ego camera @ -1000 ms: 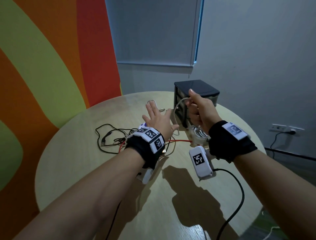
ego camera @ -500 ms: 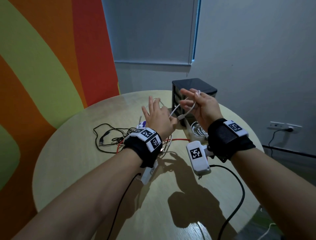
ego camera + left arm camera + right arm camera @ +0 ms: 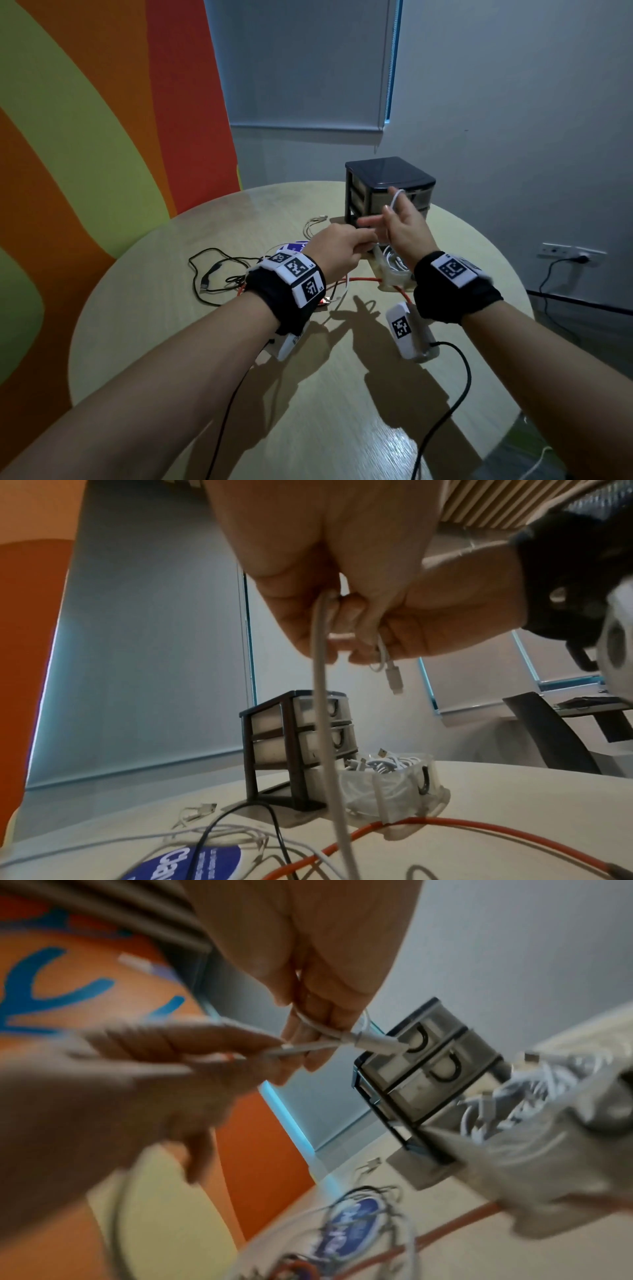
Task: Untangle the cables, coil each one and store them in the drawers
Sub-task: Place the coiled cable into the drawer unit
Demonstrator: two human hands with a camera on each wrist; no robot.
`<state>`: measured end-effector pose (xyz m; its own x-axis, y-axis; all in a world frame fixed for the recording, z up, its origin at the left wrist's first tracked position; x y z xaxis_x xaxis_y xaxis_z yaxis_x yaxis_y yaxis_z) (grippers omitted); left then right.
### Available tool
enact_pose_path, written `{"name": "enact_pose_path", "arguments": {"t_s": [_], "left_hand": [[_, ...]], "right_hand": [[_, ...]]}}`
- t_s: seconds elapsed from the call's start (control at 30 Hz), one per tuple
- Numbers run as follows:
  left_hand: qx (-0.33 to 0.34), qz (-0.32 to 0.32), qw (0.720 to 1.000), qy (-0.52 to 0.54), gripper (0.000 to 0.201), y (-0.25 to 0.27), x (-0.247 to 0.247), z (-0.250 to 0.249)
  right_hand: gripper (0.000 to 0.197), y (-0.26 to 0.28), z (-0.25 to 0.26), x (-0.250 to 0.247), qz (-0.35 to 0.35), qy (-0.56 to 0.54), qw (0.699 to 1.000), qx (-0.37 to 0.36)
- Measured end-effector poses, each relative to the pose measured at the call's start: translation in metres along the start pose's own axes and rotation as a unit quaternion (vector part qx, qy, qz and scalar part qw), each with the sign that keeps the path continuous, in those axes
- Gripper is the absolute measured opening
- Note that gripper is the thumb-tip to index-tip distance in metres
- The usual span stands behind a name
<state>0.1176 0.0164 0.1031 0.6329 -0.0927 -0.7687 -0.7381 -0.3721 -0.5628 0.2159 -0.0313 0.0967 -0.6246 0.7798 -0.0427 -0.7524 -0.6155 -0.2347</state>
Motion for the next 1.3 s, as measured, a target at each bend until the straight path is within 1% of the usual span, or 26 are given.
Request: {"name": "enact_pose_path", "arguments": {"t_s": [0.03,0.1,0.13,0.2,0.27,0.33,0.4,0.43,0.47,0.53,0.6,0.7,0.77,0.83,0.9,1.0,1.07,1.13,1.23,1.3], "left_hand": [[0.003,0.003,1.0,0.001,0.026,-0.001,-0.001,0.0],[0.0,0.01,1.0,0.001,0.023,-0.003,-0.003,0.001],[-0.007,0.006,1.0,-0.001,0.022,-0.005,-0.006,0.003],[-0.039,-0.009,0.999,0.017,0.027,-0.006,-0.012,0.006],[-0.08,-0.037,0.993,0.08,0.028,-0.005,-0.019,0.012],[-0.115,-0.072,0.982,0.129,0.022,-0.004,-0.025,0.023],[-0.161,-0.102,0.967,0.167,0.019,0.0,-0.027,0.038],[-0.189,-0.108,0.956,0.197,0.018,0.003,-0.026,0.043],[-0.21,-0.101,0.945,0.231,0.015,0.006,-0.025,0.046],[-0.239,-0.061,0.926,0.286,0.009,0.012,-0.022,0.045],[-0.265,-0.029,0.911,0.316,0.011,0.018,-0.021,0.042],[-0.306,-0.042,0.879,0.363,0.017,0.024,-0.022,0.045],[-0.317,-0.059,0.868,0.377,0.02,0.024,-0.02,0.047],[-0.314,-0.087,0.879,0.348,0.019,0.022,-0.019,0.047],[-0.299,-0.108,0.9,0.3,0.02,0.019,-0.016,0.045],[-0.273,-0.094,0.931,0.225,0.024,0.016,-0.008,0.039],[-0.26,-0.073,0.946,0.178,0.025,0.015,-0.002,0.032],[-0.253,-0.032,0.957,0.138,0.025,0.016,0.008,0.026],[-0.224,0.04,0.969,0.097,0.02,0.019,0.02,0.014],[-0.215,0.079,0.972,0.057,0.021,0.021,0.024,0.005]], "right_hand": [[0.037,0.001,-0.002,0.002,0.017,0.057,0.998,-0.018],[0.023,0.006,-0.008,0.006,0.065,0.139,0.988,-0.017],[0.022,0.009,-0.012,0.007,0.089,0.158,0.983,-0.005],[0.035,0.014,-0.019,0.005,0.109,0.168,0.98,0.02],[0.041,0.014,-0.029,0.0,0.115,0.122,0.983,0.069],[0.049,0.016,-0.034,-0.003,0.129,0.069,0.982,0.118],[0.058,0.019,-0.034,-0.006,0.145,0.05,0.978,0.144],[0.061,0.02,-0.034,-0.008,0.152,0.047,0.975,0.154],[0.062,0.022,-0.035,-0.008,0.161,0.043,0.973,0.162],[0.062,0.025,-0.035,-0.009,0.18,0.028,0.968,0.172],[0.057,0.027,-0.035,-0.01,0.194,-0.002,0.966,0.169],[0.049,0.028,-0.032,-0.012,0.199,-0.083,0.962,0.17],[0.048,0.028,-0.03,-0.012,0.198,-0.14,0.952,0.185],[0.048,0.029,-0.029,-0.01,0.198,-0.191,0.938,0.209],[0.047,0.031,-0.025,-0.006,0.21,-0.234,0.921,0.229],[0.046,0.033,-0.015,0.001,0.214,-0.294,0.902,0.231],[0.041,0.031,-0.01,0.003,0.195,-0.318,0.9,0.225],[0.033,0.031,-0.007,0.008,0.192,-0.322,0.902,0.215],[0.017,0.034,0.0,0.017,0.192,-0.315,0.911,0.185],[0.013,0.034,0.002,0.023,0.17,-0.318,0.915,0.18]]}}
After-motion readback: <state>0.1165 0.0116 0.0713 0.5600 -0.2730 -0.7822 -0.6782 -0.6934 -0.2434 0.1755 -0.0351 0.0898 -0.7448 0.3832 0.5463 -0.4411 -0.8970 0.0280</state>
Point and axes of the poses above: each hand's wrist, its own y-axis away from the middle knuckle, its own x-axis out of the palm, z = x × y, the point moved 7 cm from there along -y, towards the middle knuckle, and after that the axes turned 12 degrees about -z, right-handed, at the moved point
